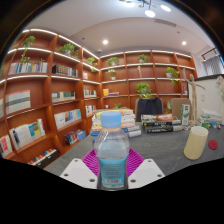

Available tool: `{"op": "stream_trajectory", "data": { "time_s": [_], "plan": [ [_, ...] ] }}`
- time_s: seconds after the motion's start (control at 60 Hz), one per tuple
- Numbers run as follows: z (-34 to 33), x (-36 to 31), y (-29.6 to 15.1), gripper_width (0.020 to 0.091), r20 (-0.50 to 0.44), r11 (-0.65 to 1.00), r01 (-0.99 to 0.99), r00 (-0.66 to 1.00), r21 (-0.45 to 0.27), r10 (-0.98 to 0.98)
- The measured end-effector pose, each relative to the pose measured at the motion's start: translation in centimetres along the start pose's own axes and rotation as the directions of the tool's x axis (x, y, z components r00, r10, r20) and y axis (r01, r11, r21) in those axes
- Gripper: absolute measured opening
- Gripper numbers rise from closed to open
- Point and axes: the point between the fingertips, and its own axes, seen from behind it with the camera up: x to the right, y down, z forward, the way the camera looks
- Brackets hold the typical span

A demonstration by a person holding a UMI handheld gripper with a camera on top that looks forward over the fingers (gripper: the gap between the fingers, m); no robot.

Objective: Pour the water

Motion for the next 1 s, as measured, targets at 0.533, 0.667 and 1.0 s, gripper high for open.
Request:
{"op": "stream_trajectory", "data": {
  "time_s": [0.533, 0.667, 1.0],
  "plan": [
    [-0.6, 7.7, -5.5, 0.0296, 0.034, 0.723, -0.683, 0.729, 0.100, 0.684],
    [-1.6, 11.9, -8.3, 0.0296, 0.089, 0.489, -0.855, 0.508, 0.171, 0.857],
    [-0.4, 18.4, -12.5, 0.0320, 0.339, -0.188, -0.966, -0.119, 0.177, 0.933]
  ]
}}
